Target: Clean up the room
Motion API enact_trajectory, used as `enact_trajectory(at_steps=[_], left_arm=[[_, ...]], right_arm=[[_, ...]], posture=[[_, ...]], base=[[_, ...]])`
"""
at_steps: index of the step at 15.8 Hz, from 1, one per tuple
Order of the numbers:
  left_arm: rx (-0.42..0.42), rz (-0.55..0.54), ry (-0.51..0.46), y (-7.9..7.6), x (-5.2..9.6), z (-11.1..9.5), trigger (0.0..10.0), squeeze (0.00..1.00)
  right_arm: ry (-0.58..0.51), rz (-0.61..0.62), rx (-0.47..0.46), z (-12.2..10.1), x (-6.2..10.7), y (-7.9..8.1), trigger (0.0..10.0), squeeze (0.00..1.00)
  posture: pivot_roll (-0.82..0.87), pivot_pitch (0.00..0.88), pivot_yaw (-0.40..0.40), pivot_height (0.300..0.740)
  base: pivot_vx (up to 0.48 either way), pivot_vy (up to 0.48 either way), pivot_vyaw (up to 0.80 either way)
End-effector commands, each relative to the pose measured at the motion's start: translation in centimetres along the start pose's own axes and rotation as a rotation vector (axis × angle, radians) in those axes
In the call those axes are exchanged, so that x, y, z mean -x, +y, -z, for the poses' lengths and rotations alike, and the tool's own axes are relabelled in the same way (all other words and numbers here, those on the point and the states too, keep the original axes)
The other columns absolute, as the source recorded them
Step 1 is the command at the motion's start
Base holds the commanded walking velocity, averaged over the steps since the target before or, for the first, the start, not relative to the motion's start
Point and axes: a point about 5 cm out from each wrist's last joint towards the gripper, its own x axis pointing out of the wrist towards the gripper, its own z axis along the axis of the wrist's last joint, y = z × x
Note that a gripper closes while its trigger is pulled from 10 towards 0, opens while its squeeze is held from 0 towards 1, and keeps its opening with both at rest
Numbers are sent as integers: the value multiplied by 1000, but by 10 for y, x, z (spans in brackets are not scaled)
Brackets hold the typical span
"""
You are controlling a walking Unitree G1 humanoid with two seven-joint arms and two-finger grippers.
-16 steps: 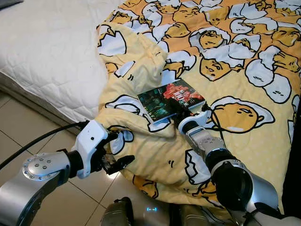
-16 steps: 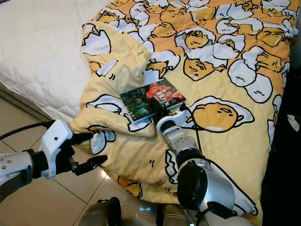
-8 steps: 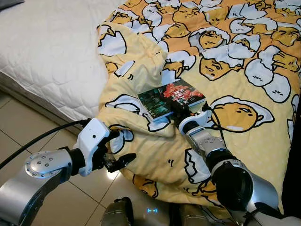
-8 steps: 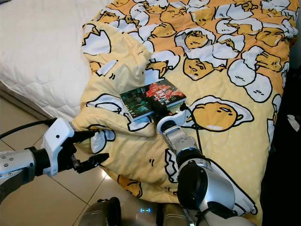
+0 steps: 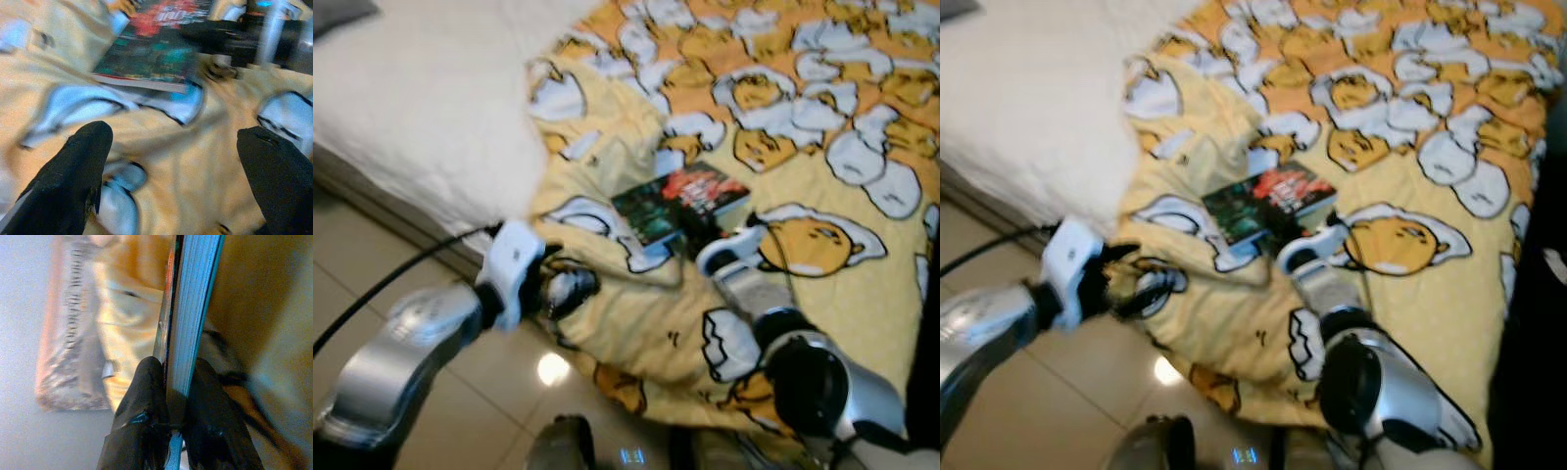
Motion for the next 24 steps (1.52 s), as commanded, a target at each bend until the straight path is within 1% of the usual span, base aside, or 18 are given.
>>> enact_trajectory(at_steps=[1, 2, 3, 4, 6, 7, 8, 9, 10, 11, 13, 15, 16, 17, 18, 19, 20, 24], left_arm=[[-4, -23, -17, 4, -2, -1, 10000, 1000], [-9, -68, -83, 10, -7, -5, 10000, 1000], [-11, -204, -163, 22, -13, -13, 10000, 1000], [36, -176, -168, 25, -15, -14, 10000, 1000], [200, -53, -275, 30, -14, -25, 10000, 1000], [215, -32, -325, 35, -13, -30, 10000, 1000], [228, -8, -352, 38, -11, -32, 10000, 1000], [236, 29, -371, 38, -11, -34, 10000, 1000], [274, 82, -392, 37, -10, -37, 10000, 1000], [401, 225, -452, 34, -5, -46, 10000, 1000], [460, 313, -475, 33, -4, -48, 10000, 1000], [531, 361, -479, 34, -9, -41, 10000, 1000], [554, 383, -476, 33, -11, -40, 10000, 949], [580, 439, -475, 30, -12, -40, 10000, 129], [586, 457, -472, 30, -12, -39, 5373, 0], [603, 488, -430, 28, -16, -36, 3412, 0], [608, 500, -414, 27, -18, -34, 0, 0], [664, 543, -333, 23, -19, -30, 0, 0]], right_arm=[[-10, -64, 37, -8, -1, 7, 0, 0], [-17, -97, 77, -17, 4, 6, 0, 0], [-18, -162, 121, -28, 11, 5, 0, 0], [-16, -199, 151, -34, 16, 6, 0, 0], [69, -349, 318, -40, 30, 16, 0, 0], [148, -446, 417, -40, 42, 24, 0, 0], [198, -502, 466, -40, 49, 29, 0, 0], [227, -550, 486, -42, 55, 34, 0, 0], [247, -592, 496, -44, 60, 39, 0, 0], [302, -681, 522, -45, 70, 50, 0, 0], [355, -729, 541, -42, 76, 57, 0, 0], [443, -812, 531, -33, 85, 67, 0, 0], [468, -825, 526, -30, 87, 69, 0, 0], [486, -837, 525, -27, 88, 70, 0, 0], [492, -841, 524, -25, 89, 71, 0, 0], [503, -853, 516, -23, 90, 73, 0, 0], [510, -859, 515, -22, 92, 75, 0, 0], [526, -861, 510, -21, 96, 75, 0, 0]], posture=[[47, 0, 44, 740], [32, 0, 51, 740], [24, 0, 59, 740], [19, 0, 64, 740], [4, 0, 76, 740], [6, 0, 80, 740], [6, 0, 80, 740], [11, 0, 78, 740], [12, 0, 77, 740], [14, 0, 76, 740], [11, 0, 76, 740], [10, 0, 73, 740], [6, 0, 74, 740], [0, 0, 76, 740], [-1, 0, 75, 740], [-3, 0, 78, 740], [-6, 0, 80, 740], [-15, 0, 80, 740]], base=[[0, 0, 0], [0, 0, 0], [0, 0, 0], [0, 0, 0], [0, 0, 0], [0, 0, 0], [0, 0, 0], [0, 0, 0], [0, 0, 0], [0, 0, 0], [0, 0, 0], [0, 0, 0], [0, 0, 0], [0, 0, 0], [0, 0, 0], [0, 0, 0], [0, 0, 0], [0, 0, 0]])
